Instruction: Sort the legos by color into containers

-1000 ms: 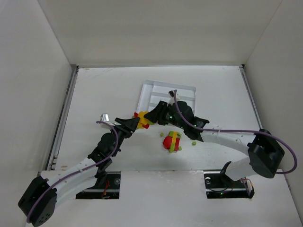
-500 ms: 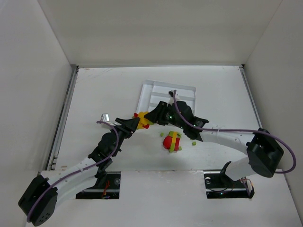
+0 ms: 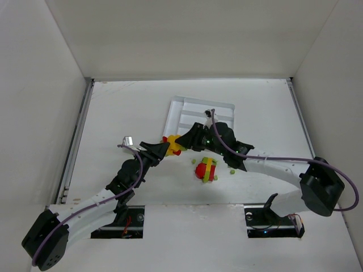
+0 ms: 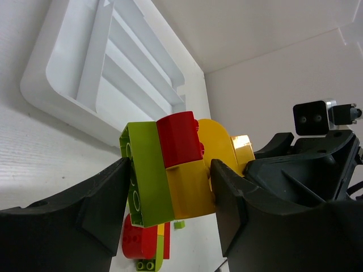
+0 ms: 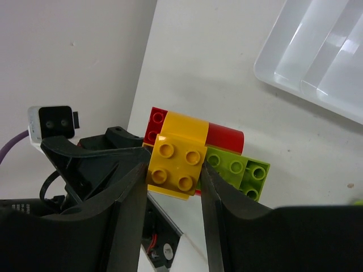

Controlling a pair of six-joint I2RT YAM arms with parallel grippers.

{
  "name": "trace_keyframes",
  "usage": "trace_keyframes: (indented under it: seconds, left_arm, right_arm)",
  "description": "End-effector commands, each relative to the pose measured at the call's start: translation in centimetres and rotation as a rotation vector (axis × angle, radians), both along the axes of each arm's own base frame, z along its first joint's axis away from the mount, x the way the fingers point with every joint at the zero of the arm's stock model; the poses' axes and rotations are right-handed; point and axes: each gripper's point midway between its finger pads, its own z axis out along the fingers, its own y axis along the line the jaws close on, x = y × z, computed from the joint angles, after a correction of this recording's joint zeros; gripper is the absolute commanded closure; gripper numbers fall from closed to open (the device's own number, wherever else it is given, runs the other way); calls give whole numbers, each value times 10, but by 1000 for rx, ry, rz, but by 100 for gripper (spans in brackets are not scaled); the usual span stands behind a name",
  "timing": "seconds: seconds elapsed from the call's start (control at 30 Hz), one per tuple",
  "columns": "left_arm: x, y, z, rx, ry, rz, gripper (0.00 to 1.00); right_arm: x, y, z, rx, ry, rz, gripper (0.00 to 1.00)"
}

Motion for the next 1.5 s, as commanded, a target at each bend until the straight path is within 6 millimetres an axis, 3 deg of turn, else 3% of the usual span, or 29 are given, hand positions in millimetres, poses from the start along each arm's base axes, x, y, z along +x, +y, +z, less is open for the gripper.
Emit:
trace_keyframes:
  seconds: [0.0, 0.37, 0.83, 1.03, 1.47]
  left_arm:
    - [-1, 0, 14, -41, -49, -9, 89]
    - [-1, 1, 11, -37, -44, -6, 90]
    - [1, 1, 13, -33, -47, -4, 89]
    - [2, 3, 12, -29, -49, 2, 89]
    - [5, 15, 16, -4, -47, 32, 87]
  right_arm:
    - [23, -17, 38, 82, -105, -82, 73]
    - [26, -24, 40, 171, -41, -56, 73]
    - [34, -36, 36, 80, -92, -118, 73]
    - [31, -45, 27, -50, -145, -157, 73]
    - [24, -66, 29, -121, -199, -187, 73]
